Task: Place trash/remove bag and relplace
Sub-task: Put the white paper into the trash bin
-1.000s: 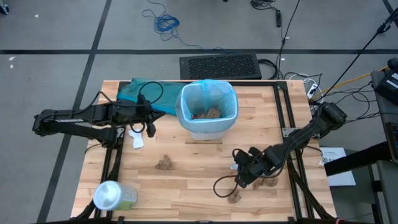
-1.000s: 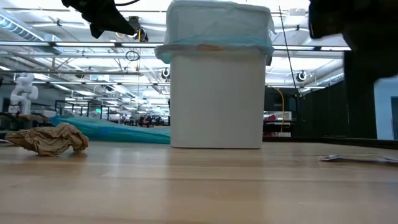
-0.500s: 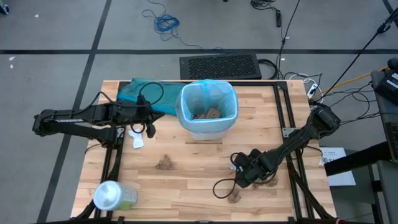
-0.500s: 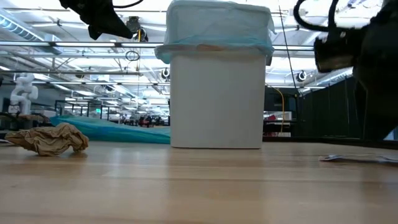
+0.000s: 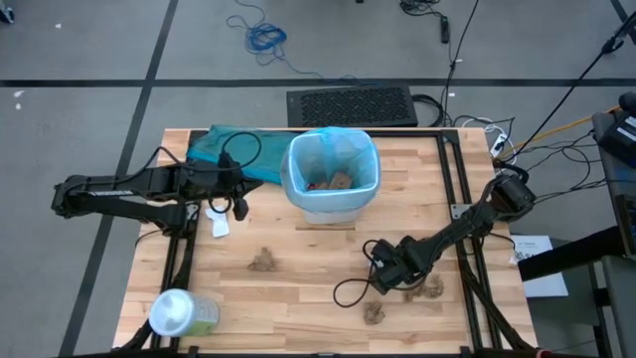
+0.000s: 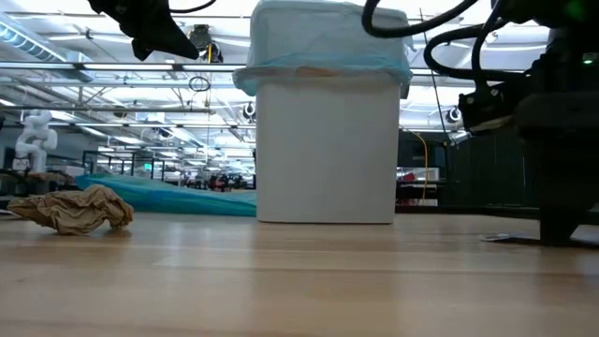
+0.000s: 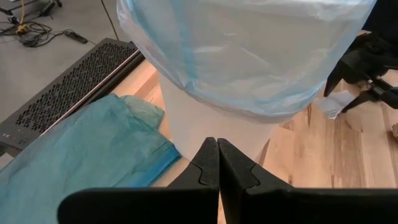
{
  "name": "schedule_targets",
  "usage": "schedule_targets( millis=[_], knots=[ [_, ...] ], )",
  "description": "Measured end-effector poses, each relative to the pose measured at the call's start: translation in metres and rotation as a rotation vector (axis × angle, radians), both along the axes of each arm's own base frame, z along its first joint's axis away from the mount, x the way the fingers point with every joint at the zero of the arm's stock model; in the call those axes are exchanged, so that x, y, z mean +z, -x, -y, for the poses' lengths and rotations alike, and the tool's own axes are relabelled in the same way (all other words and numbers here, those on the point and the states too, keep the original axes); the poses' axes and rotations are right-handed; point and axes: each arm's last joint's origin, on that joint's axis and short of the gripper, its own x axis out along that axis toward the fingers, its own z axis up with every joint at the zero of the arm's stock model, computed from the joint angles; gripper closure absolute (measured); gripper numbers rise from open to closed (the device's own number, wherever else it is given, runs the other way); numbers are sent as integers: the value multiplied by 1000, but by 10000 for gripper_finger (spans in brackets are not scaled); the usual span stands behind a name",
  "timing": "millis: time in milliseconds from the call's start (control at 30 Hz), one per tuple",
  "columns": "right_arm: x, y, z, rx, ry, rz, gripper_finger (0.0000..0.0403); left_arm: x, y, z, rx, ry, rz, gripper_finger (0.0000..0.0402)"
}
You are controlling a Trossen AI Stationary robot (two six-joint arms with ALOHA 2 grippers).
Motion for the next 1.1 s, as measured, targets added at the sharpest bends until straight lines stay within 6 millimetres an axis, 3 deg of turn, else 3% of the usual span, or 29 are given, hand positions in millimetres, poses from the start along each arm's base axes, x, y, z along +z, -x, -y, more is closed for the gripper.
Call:
schedule_targets(
  millis=[200, 267, 433, 600, 833, 1100],
  knots=[
    [7, 0, 2, 0, -19, 23, 353, 0, 0, 0, 0, 0, 1, 402],
    [9, 1, 3, 14, -19, 26, 388, 0, 0, 0, 1, 1, 1, 402],
    [16, 3, 4, 21, -42, 47, 391, 0, 0, 0, 1, 1, 1, 402],
    [42, 3, 3, 50, -114, 183, 401, 0, 0, 0, 1, 1, 1, 402],
    [103, -2, 3, 236, -218, 597, 402, 0, 0, 0, 1, 1, 2, 402],
    [173, -3, 35, 366, -5, 934, 403, 0, 0, 0, 0, 0, 3, 402]
  ],
)
